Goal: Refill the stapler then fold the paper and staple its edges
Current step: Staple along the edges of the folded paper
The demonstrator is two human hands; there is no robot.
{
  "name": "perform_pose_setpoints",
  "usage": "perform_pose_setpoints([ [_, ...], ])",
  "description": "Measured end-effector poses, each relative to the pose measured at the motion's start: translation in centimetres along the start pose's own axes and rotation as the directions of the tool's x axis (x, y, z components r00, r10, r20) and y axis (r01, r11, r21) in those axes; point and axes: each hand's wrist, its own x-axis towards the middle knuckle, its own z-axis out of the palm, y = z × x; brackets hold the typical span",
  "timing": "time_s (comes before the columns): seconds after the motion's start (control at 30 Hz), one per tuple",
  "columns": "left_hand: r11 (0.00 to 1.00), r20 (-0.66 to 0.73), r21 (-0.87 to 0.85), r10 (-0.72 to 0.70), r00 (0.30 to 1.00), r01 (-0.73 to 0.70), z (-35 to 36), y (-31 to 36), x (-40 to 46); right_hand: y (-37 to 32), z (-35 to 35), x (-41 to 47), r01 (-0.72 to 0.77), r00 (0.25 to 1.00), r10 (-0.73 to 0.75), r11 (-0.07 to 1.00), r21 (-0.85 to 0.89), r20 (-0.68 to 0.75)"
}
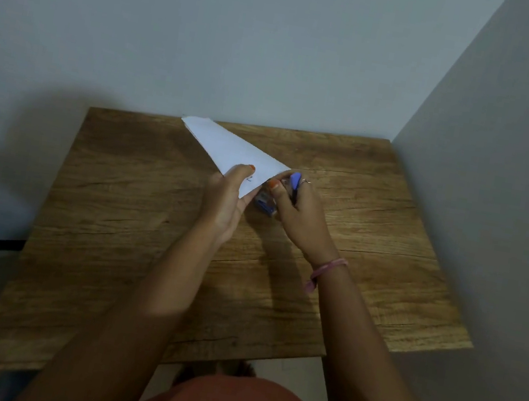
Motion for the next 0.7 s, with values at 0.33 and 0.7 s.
perform_pose_setpoints([
  [0.33,0.997,0.156,-0.042,-0.057,0.986,0.064,-0.4,1.1,-0.2,-0.8,-0.4,-1.2,-0.348,0.937,0.265,0.690,0.635,0.226],
  [0.7,0.966,0.246,0.240,-0.161,0.956,0.100,-0.9,2.5,-0.2,0.1,-1.2,-1.6,-0.366,0.925,0.284,0.489,0.792,0.253],
])
